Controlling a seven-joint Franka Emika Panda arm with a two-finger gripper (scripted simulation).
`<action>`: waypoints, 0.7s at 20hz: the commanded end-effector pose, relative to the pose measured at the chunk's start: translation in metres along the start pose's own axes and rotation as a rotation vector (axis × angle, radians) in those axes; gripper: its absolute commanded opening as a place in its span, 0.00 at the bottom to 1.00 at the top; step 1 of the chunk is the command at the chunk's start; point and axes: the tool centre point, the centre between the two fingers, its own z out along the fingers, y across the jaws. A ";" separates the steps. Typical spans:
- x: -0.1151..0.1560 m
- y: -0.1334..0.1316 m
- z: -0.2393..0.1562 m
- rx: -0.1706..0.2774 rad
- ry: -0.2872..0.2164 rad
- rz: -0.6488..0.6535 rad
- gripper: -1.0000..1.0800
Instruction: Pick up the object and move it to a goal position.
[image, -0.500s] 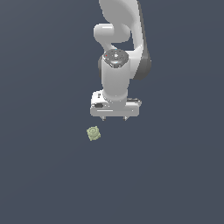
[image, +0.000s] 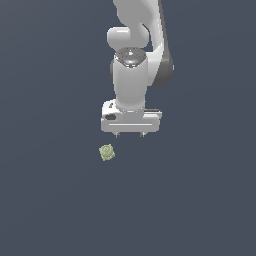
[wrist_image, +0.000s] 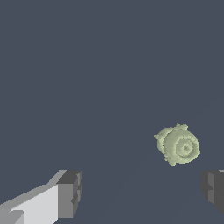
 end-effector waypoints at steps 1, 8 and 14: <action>0.003 0.000 -0.006 0.001 0.010 -0.002 0.96; 0.002 0.004 -0.001 0.000 0.007 -0.015 0.96; 0.002 0.017 0.011 -0.003 0.001 -0.063 0.96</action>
